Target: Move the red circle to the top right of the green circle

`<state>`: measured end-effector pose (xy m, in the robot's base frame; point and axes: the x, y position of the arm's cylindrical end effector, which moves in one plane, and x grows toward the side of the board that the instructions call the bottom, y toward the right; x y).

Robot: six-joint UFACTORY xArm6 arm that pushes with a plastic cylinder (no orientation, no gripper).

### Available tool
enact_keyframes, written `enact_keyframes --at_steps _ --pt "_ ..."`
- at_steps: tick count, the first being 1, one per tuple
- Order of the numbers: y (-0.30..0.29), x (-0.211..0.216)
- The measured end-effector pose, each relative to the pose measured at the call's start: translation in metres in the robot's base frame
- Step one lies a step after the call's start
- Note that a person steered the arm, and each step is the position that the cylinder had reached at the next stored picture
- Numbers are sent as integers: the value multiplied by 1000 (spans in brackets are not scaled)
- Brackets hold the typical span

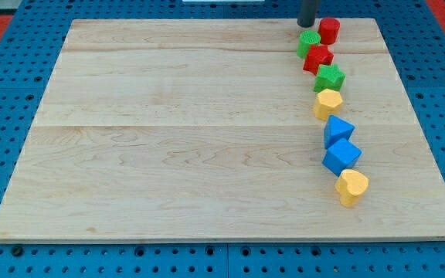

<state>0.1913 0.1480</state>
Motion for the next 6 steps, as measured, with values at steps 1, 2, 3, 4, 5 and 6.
enact_keyframes --at_steps 1,2,3,4,5,6 --pt "13 1" --pt "51 1" --pt "84 2" --pt "86 21" --pt "95 36" --pt "76 36"
